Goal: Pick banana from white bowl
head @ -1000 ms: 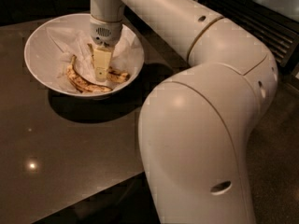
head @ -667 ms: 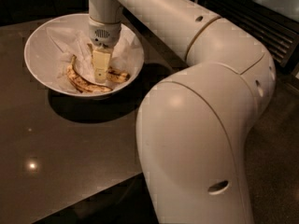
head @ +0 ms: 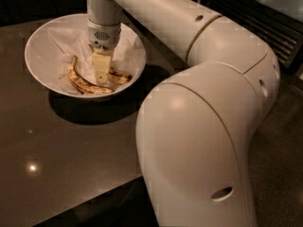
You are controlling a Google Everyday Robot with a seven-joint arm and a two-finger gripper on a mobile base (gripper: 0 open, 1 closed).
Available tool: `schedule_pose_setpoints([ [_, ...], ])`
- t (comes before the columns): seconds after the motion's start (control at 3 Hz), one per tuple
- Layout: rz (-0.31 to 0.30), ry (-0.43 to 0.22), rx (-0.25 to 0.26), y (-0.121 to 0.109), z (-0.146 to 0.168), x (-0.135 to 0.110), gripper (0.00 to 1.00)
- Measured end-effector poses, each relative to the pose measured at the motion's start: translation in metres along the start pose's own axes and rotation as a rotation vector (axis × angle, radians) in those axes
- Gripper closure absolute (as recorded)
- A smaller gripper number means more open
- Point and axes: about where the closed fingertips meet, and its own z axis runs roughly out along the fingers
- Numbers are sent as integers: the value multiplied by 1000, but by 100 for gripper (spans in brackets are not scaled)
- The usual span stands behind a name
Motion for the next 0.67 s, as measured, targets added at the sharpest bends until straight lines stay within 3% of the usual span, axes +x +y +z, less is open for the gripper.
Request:
schedule_pose_setpoints([
  [0.33,-9,13,10,2,1,-1,37],
  [0.67,-30,-3,21,6,-4,0,55],
])
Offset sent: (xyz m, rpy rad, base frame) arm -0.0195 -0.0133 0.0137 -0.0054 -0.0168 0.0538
